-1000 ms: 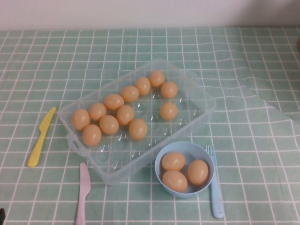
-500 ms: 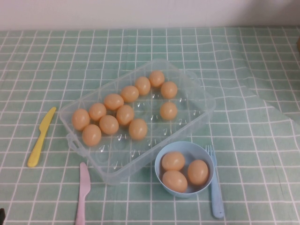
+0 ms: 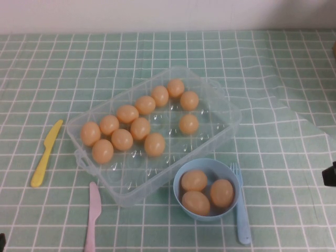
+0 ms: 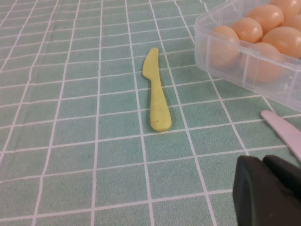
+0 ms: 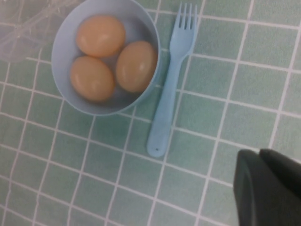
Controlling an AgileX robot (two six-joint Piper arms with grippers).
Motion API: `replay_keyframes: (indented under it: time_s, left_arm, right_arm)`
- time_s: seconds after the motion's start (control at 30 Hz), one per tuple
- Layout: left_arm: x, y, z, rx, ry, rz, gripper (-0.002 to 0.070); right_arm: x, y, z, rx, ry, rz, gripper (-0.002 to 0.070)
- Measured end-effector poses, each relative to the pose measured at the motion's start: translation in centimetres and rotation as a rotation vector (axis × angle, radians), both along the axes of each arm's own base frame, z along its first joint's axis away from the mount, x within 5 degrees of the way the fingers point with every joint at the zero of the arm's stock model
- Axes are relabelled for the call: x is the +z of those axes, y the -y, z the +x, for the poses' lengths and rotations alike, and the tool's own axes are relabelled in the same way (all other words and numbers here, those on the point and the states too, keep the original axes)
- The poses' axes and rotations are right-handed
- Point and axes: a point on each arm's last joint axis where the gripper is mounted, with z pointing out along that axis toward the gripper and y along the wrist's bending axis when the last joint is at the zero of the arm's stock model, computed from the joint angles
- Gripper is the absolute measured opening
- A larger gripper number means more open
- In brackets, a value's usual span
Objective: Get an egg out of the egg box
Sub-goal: Pick up the egg from the plastic box
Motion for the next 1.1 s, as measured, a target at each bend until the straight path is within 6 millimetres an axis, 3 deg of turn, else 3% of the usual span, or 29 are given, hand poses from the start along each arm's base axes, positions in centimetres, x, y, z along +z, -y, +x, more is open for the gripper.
replay_keyframes:
  time_s: [0.17,0.7,0.8,1.1]
  left_arm:
    - [0.0,0.0,0.0,0.0,0.0,0.0,-0.0004]
    - [0.0,0.0,0.0,0.0,0.0,0.0,-0.0004]
    - [0.0,0.0,0.0,0.0,0.0,0.0,-0.0004]
    - [0.0,0.0,0.0,0.0,0.0,0.0,-0.0004]
  right_arm:
    - [0.2,-2.2,3.1,0.086,-0.044,-0.042,-0.0018]
    - [-0.7,-15.6,12.3,0.402,-0.058,-0.163,0.0]
    - [-0.8,-16.6,14.1,0.372,-0.063,-0.163,0.0048]
    - [-3.0,-19.0,19.1,0.254,-0.099,-0.191,0.0405]
